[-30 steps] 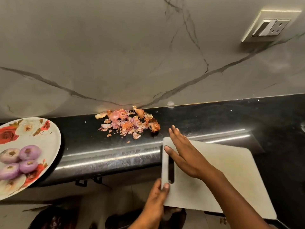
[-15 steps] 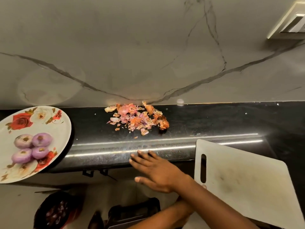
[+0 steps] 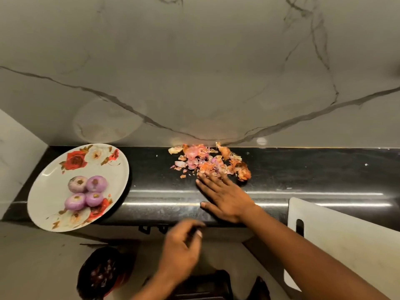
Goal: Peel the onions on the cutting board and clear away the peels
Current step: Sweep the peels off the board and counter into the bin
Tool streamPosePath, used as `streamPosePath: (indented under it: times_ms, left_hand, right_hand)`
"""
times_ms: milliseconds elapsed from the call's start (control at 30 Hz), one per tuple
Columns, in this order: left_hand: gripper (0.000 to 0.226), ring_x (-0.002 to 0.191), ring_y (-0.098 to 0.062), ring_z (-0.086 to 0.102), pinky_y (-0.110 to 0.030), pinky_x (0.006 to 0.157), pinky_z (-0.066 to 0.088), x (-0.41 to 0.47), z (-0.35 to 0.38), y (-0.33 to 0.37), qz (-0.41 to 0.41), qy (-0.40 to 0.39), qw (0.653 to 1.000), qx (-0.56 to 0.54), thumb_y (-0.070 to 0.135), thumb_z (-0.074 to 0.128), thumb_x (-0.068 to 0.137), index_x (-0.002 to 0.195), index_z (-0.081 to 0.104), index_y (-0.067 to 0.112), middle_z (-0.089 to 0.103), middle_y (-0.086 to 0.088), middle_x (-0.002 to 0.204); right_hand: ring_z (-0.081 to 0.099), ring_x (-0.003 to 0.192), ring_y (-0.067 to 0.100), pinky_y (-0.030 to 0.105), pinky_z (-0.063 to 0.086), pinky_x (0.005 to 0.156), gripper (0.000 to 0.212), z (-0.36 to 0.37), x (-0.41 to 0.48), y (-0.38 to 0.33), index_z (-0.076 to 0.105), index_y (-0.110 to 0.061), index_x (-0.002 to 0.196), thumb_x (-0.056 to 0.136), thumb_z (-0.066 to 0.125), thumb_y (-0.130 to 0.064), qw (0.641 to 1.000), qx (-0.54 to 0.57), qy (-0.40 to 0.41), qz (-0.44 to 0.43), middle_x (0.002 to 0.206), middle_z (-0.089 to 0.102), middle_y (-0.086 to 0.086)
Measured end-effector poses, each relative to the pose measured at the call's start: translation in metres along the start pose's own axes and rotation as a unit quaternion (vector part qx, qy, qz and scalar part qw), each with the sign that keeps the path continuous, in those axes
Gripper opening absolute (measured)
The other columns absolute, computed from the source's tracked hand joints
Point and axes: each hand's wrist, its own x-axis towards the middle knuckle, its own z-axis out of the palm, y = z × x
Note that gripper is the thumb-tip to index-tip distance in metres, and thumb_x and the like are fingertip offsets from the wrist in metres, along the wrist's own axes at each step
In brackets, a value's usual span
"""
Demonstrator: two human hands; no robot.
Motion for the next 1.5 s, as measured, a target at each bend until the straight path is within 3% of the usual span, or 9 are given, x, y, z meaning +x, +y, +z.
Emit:
streamPosePath:
  times_ms: [67, 200, 333, 467, 733, 900, 1167, 1333, 1500]
  left_hand:
    - [0.031, 0.123, -0.006, 0.063, -0.027, 0.103, 0.051, 0.033, -0.037, -0.013, 0.029, 0.079, 0.994, 0.064, 0.022, 0.06, 0.098, 0.126, 0.069, 0.028, 0.067, 0.015, 0.13]
    - [0.063, 0.161, -0.009, 0.014, -0.037, 0.127, 0.021, 0.085, -0.061, -0.045, -0.023, 0.044, 0.984, 0.169, 0.053, 0.035, 0.106, 0.162, 0.034, 0.026, 0.023, 0.008, 0.173]
    - [0.081, 0.163, -0.024, -0.008, -0.046, 0.132, 0.002, 0.12, -0.062, -0.071, -0.075, -0.008, 0.941, 0.329, 0.064, 0.016, 0.106, 0.168, 0.008, 0.013, 0.001, -0.007, 0.177]
    - [0.09, 0.161, -0.035, -0.015, -0.049, 0.131, -0.006, 0.136, -0.054, -0.076, -0.165, -0.002, 0.914, 0.37, 0.067, 0.009, 0.103, 0.165, -0.009, 0.006, -0.01, -0.019, 0.174]
    - [0.086, 0.161, -0.026, -0.015, -0.051, 0.13, -0.009, 0.207, -0.037, -0.08, -0.122, 0.021, 0.926, 0.356, 0.068, -0.003, 0.102, 0.167, -0.003, 0.012, -0.007, -0.009, 0.176]
    - [0.096, 0.162, -0.028, -0.011, -0.047, 0.132, -0.003, 0.222, -0.003, -0.068, -0.092, 0.025, 0.946, 0.311, 0.076, -0.015, 0.092, 0.168, -0.001, 0.017, -0.008, -0.016, 0.175]
    - [0.074, 0.159, -0.016, 0.019, -0.038, 0.131, 0.017, 0.224, 0.009, -0.057, -0.021, 0.003, 0.982, 0.188, 0.06, 0.01, 0.105, 0.164, 0.029, 0.02, 0.028, -0.003, 0.172]
    - [0.073, 0.154, -0.009, 0.03, -0.03, 0.129, 0.019, 0.227, 0.023, -0.049, -0.064, -0.004, 0.997, 0.038, 0.061, 0.018, 0.102, 0.159, 0.042, 0.023, 0.039, 0.002, 0.166]
    - [0.068, 0.147, -0.008, 0.041, -0.03, 0.127, 0.025, 0.23, 0.03, -0.043, -0.079, 0.016, 0.995, -0.054, 0.057, 0.025, 0.101, 0.152, 0.053, 0.023, 0.052, 0.004, 0.157]
  right_hand:
    - [-0.019, 0.162, 0.017, 0.049, -0.016, 0.13, 0.071, -0.007, -0.004, 0.005, -0.008, -0.03, 0.168, 0.11, 0.012, -0.066, 0.998, 0.011, 0.05, 0.046, 0.176, -0.016, -0.002]
    - [-0.019, 0.162, 0.012, 0.047, -0.011, 0.132, 0.067, -0.009, -0.017, 0.018, -0.003, -0.035, 0.168, 0.112, 0.025, -0.059, 0.936, 0.147, 0.195, 0.256, 0.176, -0.015, -0.008]
    - [-0.005, 0.164, 0.013, 0.051, 0.004, 0.133, 0.074, 0.007, -0.019, 0.044, 0.01, -0.027, 0.169, 0.107, 0.019, -0.067, 0.827, 0.281, 0.256, 0.414, 0.178, 0.002, -0.004]
    - [0.002, 0.164, 0.016, 0.047, -0.001, 0.134, 0.085, 0.017, -0.005, 0.059, 0.009, -0.022, 0.169, 0.103, 0.011, -0.073, 0.824, 0.277, 0.226, 0.44, 0.178, 0.008, 0.001]
    - [0.001, 0.164, 0.017, 0.04, -0.004, 0.132, 0.084, 0.012, 0.06, 0.046, 0.009, -0.022, 0.169, 0.104, 0.005, -0.075, 0.862, 0.243, 0.19, 0.402, 0.177, 0.008, 0.001]
    - [0.009, 0.163, 0.015, 0.04, -0.002, 0.132, 0.081, 0.011, 0.08, 0.02, 0.015, -0.021, 0.168, 0.105, 0.005, -0.071, 0.851, 0.261, 0.214, 0.403, 0.176, 0.018, 0.002]
    - [0.023, 0.159, 0.013, 0.043, 0.022, 0.131, 0.071, 0.003, 0.108, -0.007, 0.024, -0.032, 0.167, 0.106, 0.017, -0.069, 0.855, 0.305, 0.237, 0.346, 0.172, 0.031, -0.007]
    - [0.02, 0.159, 0.003, 0.035, 0.019, 0.132, 0.074, 0.006, 0.118, -0.015, 0.032, -0.032, 0.164, 0.103, 0.012, -0.069, 0.804, 0.408, 0.28, 0.332, 0.172, 0.031, -0.01]
    - [0.033, 0.154, 0.006, 0.034, 0.025, 0.13, 0.055, 0.002, 0.125, -0.026, 0.045, -0.026, 0.16, 0.111, 0.032, -0.047, 0.73, 0.506, 0.325, 0.326, 0.166, 0.041, -0.007]
